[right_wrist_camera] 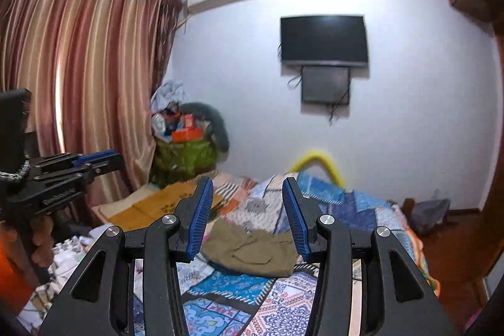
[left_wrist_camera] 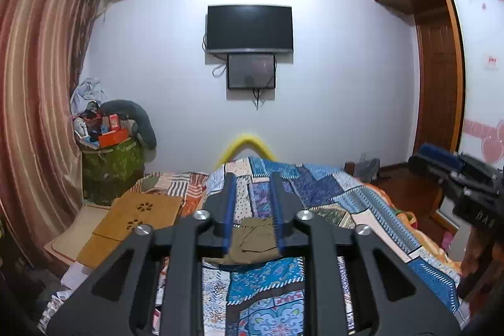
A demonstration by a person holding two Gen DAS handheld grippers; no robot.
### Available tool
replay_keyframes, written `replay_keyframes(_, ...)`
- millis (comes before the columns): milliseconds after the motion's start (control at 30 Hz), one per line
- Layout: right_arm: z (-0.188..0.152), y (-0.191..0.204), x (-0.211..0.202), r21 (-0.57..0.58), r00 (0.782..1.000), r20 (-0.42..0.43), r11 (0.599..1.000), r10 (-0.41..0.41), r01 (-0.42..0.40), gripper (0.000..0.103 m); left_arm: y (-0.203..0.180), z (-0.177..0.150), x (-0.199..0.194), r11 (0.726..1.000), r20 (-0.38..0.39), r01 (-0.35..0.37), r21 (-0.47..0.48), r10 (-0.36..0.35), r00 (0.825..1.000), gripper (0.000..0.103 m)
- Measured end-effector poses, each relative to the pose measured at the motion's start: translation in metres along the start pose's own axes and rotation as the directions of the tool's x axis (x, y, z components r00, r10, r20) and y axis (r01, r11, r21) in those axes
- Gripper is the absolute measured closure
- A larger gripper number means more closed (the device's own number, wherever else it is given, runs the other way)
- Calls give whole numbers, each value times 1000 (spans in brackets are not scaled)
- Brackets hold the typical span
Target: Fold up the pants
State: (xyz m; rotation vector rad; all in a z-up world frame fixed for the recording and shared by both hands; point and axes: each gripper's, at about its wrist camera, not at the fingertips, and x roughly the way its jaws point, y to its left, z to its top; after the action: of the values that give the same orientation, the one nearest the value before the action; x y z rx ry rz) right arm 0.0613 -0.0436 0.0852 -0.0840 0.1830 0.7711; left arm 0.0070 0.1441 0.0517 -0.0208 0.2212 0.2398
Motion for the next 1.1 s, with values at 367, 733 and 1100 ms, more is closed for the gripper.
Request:
replay_keyframes(367, -17, 11, -24, 78, 999, 36, 997, -20, 17, 14, -11, -22, -39, 1000, 75, -12, 21, 11, 997, 2)
replay_keyframes(733, -26, 13, -40, 100, 997, 38, 993, -70, 66, 1, -11, -33, -40, 1000, 62, -5, -8, 5, 998, 0)
replay_keyframes(1100, -30, 13, -43, 104, 998, 20, 993, -65, 63, 1, -11, -40, -32, 1000, 43, -2, -18, 3, 999, 0)
